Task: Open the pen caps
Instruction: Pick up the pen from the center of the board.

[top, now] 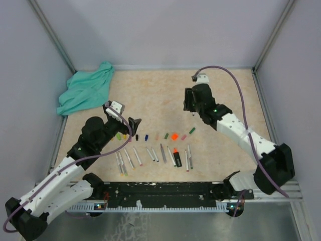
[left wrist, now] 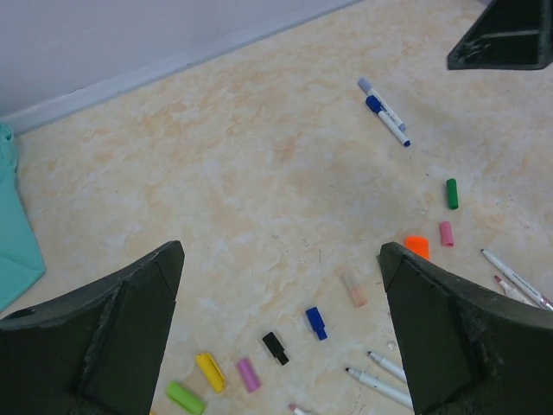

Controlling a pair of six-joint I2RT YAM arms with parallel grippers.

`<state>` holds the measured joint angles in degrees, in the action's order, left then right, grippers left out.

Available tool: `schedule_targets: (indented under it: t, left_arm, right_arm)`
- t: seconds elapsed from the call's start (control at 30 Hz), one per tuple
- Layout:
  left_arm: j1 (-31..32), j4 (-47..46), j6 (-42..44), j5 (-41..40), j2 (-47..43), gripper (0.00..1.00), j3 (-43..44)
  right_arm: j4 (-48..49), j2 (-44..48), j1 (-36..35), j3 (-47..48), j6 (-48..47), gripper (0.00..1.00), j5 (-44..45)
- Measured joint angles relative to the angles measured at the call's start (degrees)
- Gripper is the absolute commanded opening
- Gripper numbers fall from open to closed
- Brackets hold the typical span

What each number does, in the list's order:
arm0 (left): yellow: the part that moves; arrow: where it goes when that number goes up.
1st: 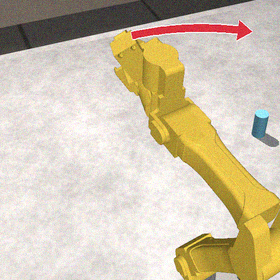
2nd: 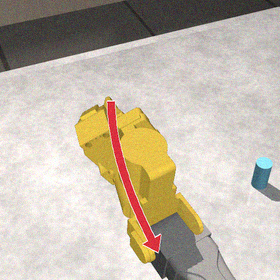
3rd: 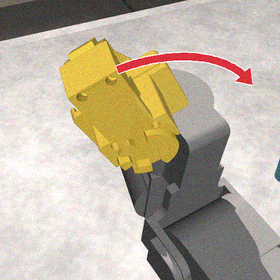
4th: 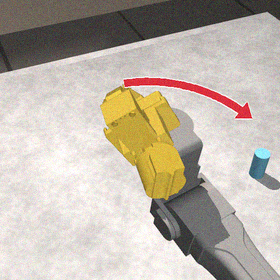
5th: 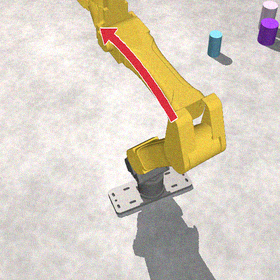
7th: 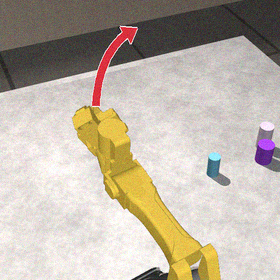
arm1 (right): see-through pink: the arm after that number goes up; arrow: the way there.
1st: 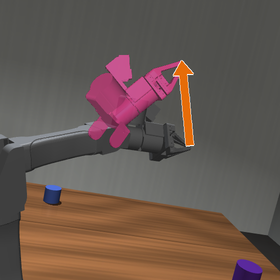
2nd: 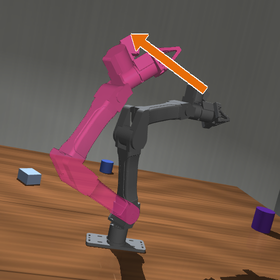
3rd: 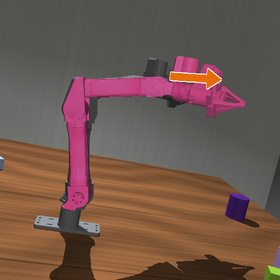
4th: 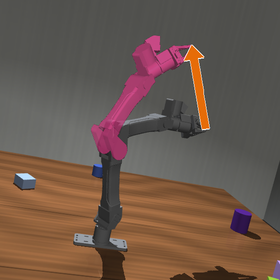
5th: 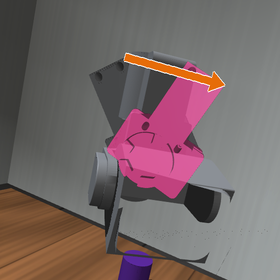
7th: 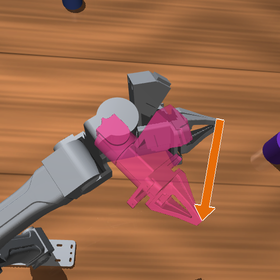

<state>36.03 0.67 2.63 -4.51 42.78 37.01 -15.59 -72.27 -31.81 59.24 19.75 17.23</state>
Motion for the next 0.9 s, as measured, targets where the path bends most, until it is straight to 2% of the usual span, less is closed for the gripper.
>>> schedule_targets:
  t: [0.3, 0.47, 0.9]
  left_arm:
    - [1.2, -0.8, 1.4, -1.9, -0.7, 0.98, -0.2]
    - [1.2, -0.8, 1.7, -2.1, -1.0, 0.95, -0.4]
    - [1.5, -1.6, 2.0, -2.2, -1.0, 0.95, -0.6]
  right_arm:
    - [-5.7, -19.2, 2.7, 11.4, -2.6, 0.33, -5.4]
    - [-8.3, -27.3, 4.8, 16.9, -3.3, 0.3, -6.0]
    - [-12.1, -37.1, 8.7, 23.0, -4.8, 0.25, -6.6]
